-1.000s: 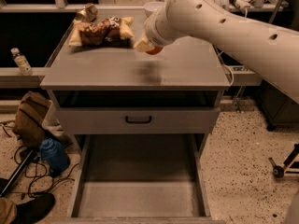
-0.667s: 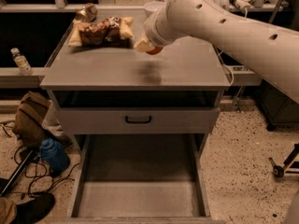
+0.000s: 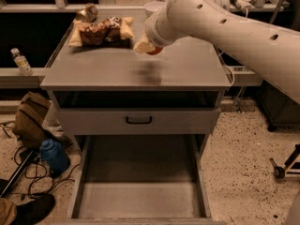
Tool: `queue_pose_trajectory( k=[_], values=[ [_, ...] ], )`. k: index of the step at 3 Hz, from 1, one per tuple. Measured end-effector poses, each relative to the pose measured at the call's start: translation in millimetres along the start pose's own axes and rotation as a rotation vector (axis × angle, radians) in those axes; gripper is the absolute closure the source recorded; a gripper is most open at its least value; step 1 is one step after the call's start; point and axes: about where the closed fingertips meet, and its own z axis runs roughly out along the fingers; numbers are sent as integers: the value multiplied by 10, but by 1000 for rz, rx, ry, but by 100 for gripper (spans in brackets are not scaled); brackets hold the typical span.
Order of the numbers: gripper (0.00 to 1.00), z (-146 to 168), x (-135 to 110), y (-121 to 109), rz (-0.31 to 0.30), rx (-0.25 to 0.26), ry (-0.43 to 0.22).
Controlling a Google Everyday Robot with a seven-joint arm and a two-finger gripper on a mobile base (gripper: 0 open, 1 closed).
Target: Pick apple from middle drawer and place on counter
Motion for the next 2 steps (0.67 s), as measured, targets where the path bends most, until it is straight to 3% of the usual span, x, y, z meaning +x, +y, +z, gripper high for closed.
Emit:
queue_pose_trajectory(
  k=[1,2],
  values=[
    [0,1,-1,1,0,0,0],
    [0,1,-1,1,0,0,0]
  ],
)
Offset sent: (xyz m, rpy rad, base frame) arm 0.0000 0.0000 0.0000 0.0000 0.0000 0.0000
